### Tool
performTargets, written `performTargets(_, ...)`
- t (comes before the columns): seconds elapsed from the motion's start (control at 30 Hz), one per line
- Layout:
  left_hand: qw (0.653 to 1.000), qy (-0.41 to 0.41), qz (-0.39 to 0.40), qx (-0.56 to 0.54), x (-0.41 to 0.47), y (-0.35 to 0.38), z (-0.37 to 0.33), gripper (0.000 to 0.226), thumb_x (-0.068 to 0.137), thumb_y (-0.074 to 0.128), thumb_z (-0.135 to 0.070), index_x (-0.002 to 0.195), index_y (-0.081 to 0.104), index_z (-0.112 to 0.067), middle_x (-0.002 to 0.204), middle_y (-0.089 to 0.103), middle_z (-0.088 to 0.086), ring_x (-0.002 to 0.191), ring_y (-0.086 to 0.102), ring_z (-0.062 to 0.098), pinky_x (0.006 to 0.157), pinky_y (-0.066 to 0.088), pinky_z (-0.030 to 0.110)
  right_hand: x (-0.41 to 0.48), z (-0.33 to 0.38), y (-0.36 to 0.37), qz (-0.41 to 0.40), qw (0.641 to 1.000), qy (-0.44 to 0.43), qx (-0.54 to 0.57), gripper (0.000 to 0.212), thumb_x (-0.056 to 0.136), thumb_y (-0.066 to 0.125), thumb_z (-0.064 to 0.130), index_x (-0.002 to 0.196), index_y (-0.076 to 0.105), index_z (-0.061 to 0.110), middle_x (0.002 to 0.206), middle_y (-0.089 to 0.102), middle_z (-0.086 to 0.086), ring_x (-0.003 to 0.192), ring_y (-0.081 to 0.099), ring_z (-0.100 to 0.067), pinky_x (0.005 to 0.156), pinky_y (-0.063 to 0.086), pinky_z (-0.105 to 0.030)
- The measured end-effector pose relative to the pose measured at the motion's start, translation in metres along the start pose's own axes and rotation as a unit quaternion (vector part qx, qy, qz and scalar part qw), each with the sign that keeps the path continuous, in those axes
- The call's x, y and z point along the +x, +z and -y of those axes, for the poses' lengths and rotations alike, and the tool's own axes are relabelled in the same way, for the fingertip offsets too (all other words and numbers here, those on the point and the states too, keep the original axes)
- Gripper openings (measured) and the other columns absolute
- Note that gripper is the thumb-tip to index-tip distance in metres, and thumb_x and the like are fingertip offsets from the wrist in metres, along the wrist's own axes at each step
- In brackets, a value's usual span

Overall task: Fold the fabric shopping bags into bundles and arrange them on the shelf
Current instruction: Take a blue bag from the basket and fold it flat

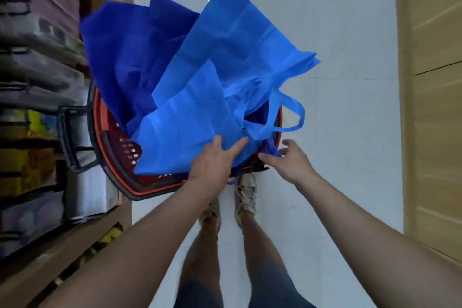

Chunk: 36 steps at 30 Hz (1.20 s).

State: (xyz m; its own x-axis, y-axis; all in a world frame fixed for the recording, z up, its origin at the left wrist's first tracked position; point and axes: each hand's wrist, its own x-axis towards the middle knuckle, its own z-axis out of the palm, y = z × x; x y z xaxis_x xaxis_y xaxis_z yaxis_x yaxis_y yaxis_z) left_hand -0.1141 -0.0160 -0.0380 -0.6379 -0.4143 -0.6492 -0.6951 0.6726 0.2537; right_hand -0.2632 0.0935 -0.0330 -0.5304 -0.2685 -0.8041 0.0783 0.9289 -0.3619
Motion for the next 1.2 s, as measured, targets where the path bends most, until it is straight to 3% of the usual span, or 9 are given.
performTargets(0.13, 0.998, 0.020, -0.007, 0.051, 0.036, 0.015, 0.017, 0.067, 0.095, 0.054, -0.015, 0.148, 0.020, -0.037, 0.120, 0.038, 0.013, 0.095, 0.058, 0.037, 0.072, 0.045, 0.043, 0.032, -0.016, 0.016, -0.067, 0.996, -0.041, -0.034, 0.004, 0.089, 0.063, 0.014, 0.088, 0.067, 0.014, 0.077, 0.063, -0.005, 0.076, 0.059, -0.027, 0.068, 0.047, -0.034)
performTargets(0.3, 0.990, -0.081, -0.011, -0.115, 0.062, 0.013, 0.032, 0.056, 0.088, 0.054, -0.012, 0.142, 0.043, -0.022, 0.115, 0.063, 0.021, 0.107, 0.058, 0.044, 0.086, 0.049, 0.044, 0.014, 0.014, -0.023, -0.041, 0.974, -0.065, 0.213, 0.023, 0.099, 0.049, 0.002, 0.087, 0.067, 0.011, 0.064, 0.062, -0.001, 0.051, 0.058, -0.006, 0.055, 0.050, -0.018)
performTargets(0.53, 0.938, 0.035, -0.068, -0.338, 0.033, -0.011, -0.041, 0.091, 0.080, 0.076, -0.035, 0.153, 0.023, -0.029, 0.143, 0.045, 0.001, 0.131, 0.040, 0.018, 0.109, 0.036, 0.033, -0.032, 0.067, -0.078, 0.060, 0.933, -0.096, 0.342, 0.029, 0.101, 0.048, 0.009, 0.075, 0.060, 0.014, 0.057, 0.043, -0.001, 0.047, 0.039, -0.013, 0.049, 0.035, -0.021)
performTargets(0.6, 0.912, 0.005, -0.121, -0.393, 0.037, -0.021, -0.053, 0.086, 0.080, 0.075, -0.038, 0.151, 0.027, -0.029, 0.138, 0.050, -0.001, 0.126, 0.045, 0.015, 0.103, 0.041, 0.033, -0.048, 0.082, -0.087, 0.119, 0.920, -0.102, 0.360, 0.031, 0.100, 0.047, 0.007, 0.072, 0.058, 0.013, 0.056, 0.038, 0.000, 0.045, 0.035, -0.012, 0.045, 0.030, -0.019)
performTargets(0.77, 0.887, 0.005, -0.224, -0.404, 0.042, -0.061, -0.057, 0.022, 0.092, 0.059, -0.020, 0.112, 0.067, -0.024, 0.097, 0.071, -0.005, 0.092, 0.064, 0.017, 0.081, 0.050, 0.035, -0.070, 0.099, -0.106, 0.155, 0.908, -0.128, 0.369, 0.032, 0.097, 0.045, 0.005, 0.066, 0.046, 0.014, 0.052, 0.029, 0.003, 0.042, 0.025, -0.009, 0.044, 0.017, -0.020)
performTargets(0.93, 0.857, -0.052, -0.289, -0.424, 0.025, -0.094, -0.038, 0.019, 0.094, 0.055, -0.008, 0.101, 0.072, -0.015, 0.088, 0.069, -0.008, 0.086, 0.059, 0.010, 0.072, 0.041, 0.013, -0.076, 0.093, -0.116, 0.086, 0.886, -0.137, 0.434, 0.010, 0.081, 0.067, 0.032, 0.076, 0.066, 0.023, 0.062, 0.041, 0.005, 0.051, 0.028, -0.012, 0.048, 0.020, -0.021)
performTargets(1.0, 0.850, -0.060, -0.316, -0.417, 0.016, -0.114, -0.029, 0.019, 0.094, 0.055, -0.007, 0.101, 0.072, -0.014, 0.087, 0.065, -0.010, 0.084, 0.056, 0.006, 0.069, 0.037, 0.011, -0.074, 0.081, -0.118, 0.044, 0.909, -0.147, 0.387, 0.052, 0.061, 0.085, 0.043, 0.107, 0.064, 0.028, 0.073, 0.056, 0.009, 0.059, 0.047, -0.011, 0.059, 0.043, -0.020)
performTargets(1.07, 0.853, -0.062, -0.341, -0.389, 0.005, -0.135, -0.024, 0.014, 0.094, 0.056, -0.012, 0.095, 0.070, -0.013, 0.081, 0.066, -0.005, 0.079, 0.055, 0.010, 0.068, 0.036, 0.018, -0.074, 0.071, -0.120, -0.017, 0.943, -0.170, 0.285, 0.085, 0.053, 0.089, 0.048, 0.129, 0.051, 0.040, 0.100, 0.062, 0.010, 0.087, 0.064, -0.004, 0.088, 0.053, -0.031)
performTargets(1.2, 0.829, -0.060, -0.391, -0.394, -0.018, -0.190, -0.028, 0.033, 0.093, 0.064, -0.026, 0.066, 0.047, -0.019, 0.053, 0.042, -0.001, 0.054, 0.043, 0.012, 0.053, 0.032, 0.019, -0.100, 0.076, -0.122, 0.046, 0.965, -0.230, 0.118, 0.131, 0.044, 0.082, 0.059, 0.149, 0.004, 0.053, 0.155, 0.022, 0.025, 0.138, 0.028, 0.010, 0.112, 0.034, -0.031)
